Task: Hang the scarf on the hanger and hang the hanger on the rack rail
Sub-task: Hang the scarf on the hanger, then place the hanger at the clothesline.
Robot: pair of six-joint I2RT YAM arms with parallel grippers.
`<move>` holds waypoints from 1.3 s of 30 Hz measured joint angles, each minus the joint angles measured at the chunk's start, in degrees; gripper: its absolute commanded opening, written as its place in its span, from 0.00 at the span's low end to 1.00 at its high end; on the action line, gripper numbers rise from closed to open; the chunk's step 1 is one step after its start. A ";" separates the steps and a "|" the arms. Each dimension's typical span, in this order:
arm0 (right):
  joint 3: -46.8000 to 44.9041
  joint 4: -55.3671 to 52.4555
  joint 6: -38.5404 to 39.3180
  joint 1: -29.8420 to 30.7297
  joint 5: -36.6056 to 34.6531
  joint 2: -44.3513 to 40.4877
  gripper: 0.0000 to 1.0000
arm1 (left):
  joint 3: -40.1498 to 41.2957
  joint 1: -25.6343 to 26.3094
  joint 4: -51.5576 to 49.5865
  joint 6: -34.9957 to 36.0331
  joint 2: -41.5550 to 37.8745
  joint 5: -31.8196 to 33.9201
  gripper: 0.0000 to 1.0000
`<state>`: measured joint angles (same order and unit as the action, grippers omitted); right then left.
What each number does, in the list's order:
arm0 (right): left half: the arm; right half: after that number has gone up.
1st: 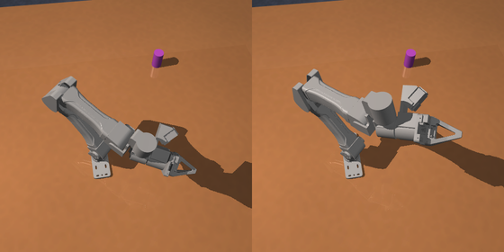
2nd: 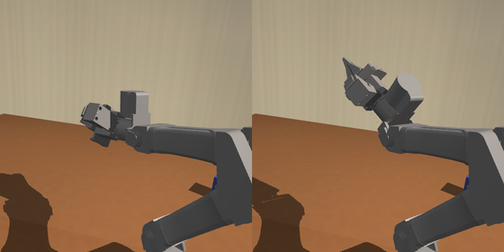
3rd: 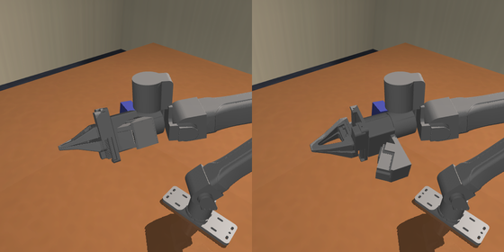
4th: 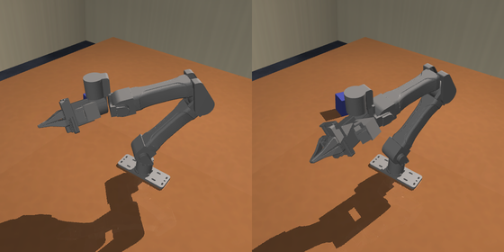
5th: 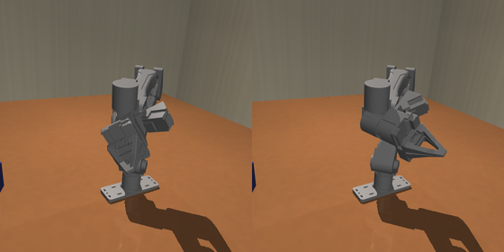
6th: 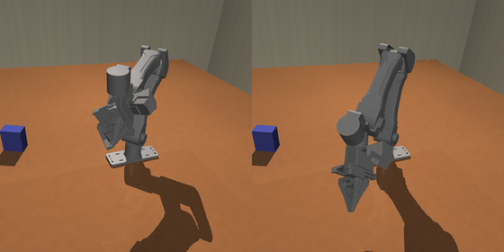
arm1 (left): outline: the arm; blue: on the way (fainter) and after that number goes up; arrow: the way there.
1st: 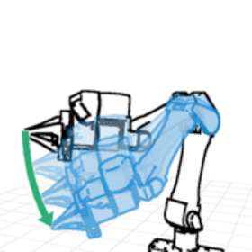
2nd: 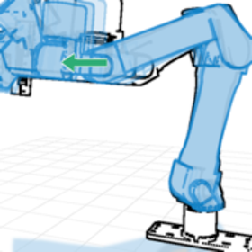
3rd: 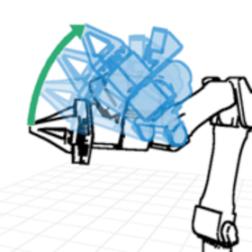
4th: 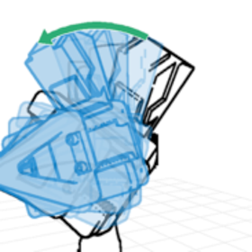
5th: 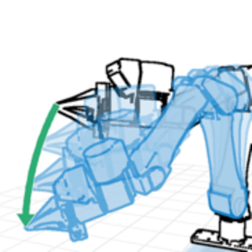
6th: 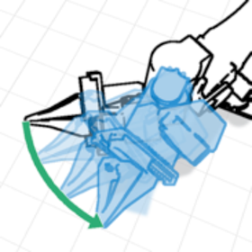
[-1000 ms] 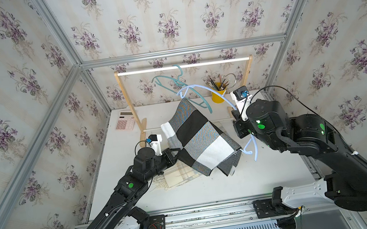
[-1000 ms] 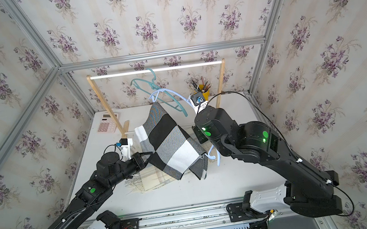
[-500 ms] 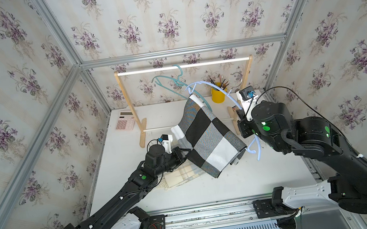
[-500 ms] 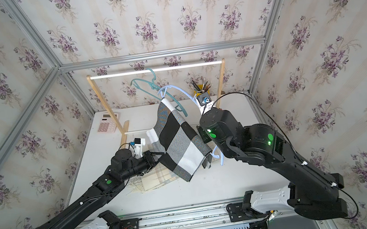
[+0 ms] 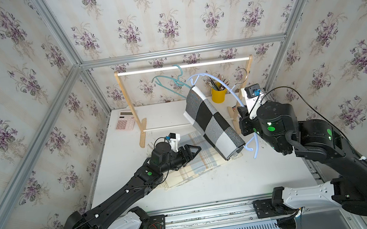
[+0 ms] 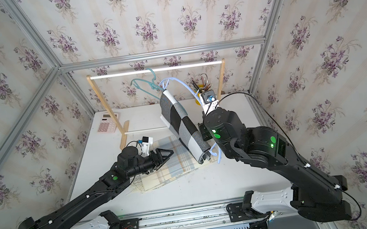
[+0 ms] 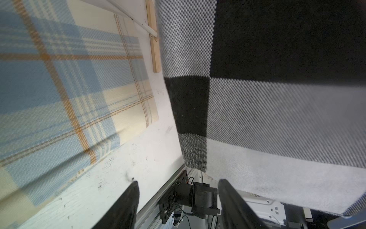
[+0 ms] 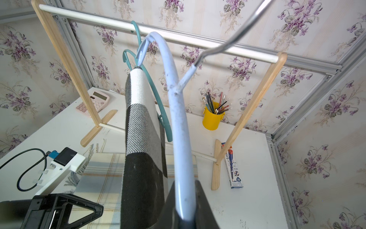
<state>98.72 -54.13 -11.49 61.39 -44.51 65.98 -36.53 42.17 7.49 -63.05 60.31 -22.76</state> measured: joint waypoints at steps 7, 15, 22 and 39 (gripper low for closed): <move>4.76 -4.61 -1.31 -0.04 -0.17 1.70 0.00 | -1.36 -0.07 -7.02 3.48 -4.28 4.63 0.68; 15.37 -18.93 -4.72 0.00 1.81 3.93 0.00 | -3.08 -0.13 -16.13 8.48 -8.79 10.54 0.67; 13.40 -26.36 -6.95 -2.60 4.63 -0.87 0.00 | -3.34 -0.13 -21.18 11.43 -10.93 14.47 0.67; 1.40 -19.67 -4.11 -12.13 0.55 1.97 0.00 | -1.66 -0.15 -23.43 12.57 -10.19 16.94 0.66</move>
<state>100.12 -73.80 -15.59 49.25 -43.97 67.94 -38.20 42.02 -15.94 -50.48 50.13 -5.82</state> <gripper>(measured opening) 0.135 0.659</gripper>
